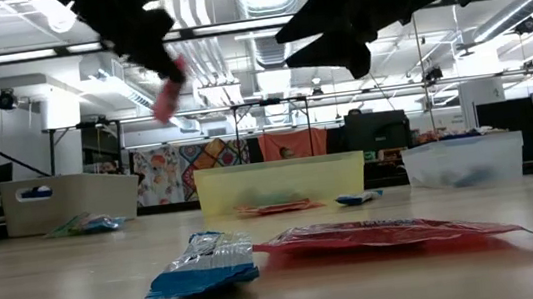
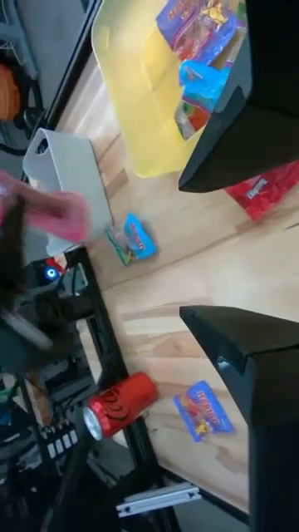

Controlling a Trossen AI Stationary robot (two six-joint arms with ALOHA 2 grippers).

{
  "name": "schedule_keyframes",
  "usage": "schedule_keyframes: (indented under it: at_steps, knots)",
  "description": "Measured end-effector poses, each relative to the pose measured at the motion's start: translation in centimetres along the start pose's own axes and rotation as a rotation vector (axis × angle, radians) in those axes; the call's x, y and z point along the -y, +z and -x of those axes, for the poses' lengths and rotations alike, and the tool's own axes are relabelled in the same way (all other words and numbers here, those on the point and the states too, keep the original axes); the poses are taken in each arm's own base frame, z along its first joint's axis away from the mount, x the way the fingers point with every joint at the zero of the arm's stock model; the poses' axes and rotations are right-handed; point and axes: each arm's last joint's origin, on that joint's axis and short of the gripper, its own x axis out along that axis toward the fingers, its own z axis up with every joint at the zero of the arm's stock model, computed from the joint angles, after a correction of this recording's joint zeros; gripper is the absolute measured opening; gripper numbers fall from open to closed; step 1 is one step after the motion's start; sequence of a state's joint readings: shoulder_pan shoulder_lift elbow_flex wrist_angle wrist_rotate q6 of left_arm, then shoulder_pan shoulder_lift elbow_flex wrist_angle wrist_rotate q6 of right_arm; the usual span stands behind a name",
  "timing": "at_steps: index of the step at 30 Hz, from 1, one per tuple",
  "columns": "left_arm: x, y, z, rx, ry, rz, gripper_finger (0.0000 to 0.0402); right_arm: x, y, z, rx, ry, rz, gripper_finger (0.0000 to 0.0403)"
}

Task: Sort candy
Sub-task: Put the red gummy into the gray bin, then put the white chocolate into the transparent bin

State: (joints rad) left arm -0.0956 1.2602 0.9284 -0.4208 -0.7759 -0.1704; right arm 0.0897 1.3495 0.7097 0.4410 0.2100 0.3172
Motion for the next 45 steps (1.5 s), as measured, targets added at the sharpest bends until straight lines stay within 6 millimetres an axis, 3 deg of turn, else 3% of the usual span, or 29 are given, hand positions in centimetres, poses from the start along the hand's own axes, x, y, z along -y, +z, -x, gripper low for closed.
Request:
schedule_keyframes:
  at_steps: [7,13,17,22,31,45]
  knots:
    - [-6.8,-1.3,0.6,-0.311,0.275,0.118,0.0,0.0,-0.4,0.0,-0.035,-0.006,-0.014,0.0226]
    - [-11.1,-3.8,-1.3,-0.534,0.415,0.24,0.0,-0.2,-0.5,0.1,-0.048,-0.004,-0.021,0.0226]
    - [-13.0,-5.3,-2.7,-0.663,0.434,0.32,0.0,-0.4,-0.6,0.2,-0.053,0.005,-0.023,0.0226]
    - [-13.7,-6.3,-4.0,-0.748,0.476,0.324,0.001,-0.7,-1.0,0.2,-0.076,0.008,-0.028,0.0226]
    - [-13.2,-6.9,-5.4,-0.807,0.485,0.285,0.0045,-0.8,-1.0,0.3,-0.078,0.01,-0.04,0.0226]
    - [-13.0,-6.7,-5.1,-0.791,0.475,0.275,0.0116,-1.3,-1.4,0.4,-0.103,0.026,-0.1,0.0226]
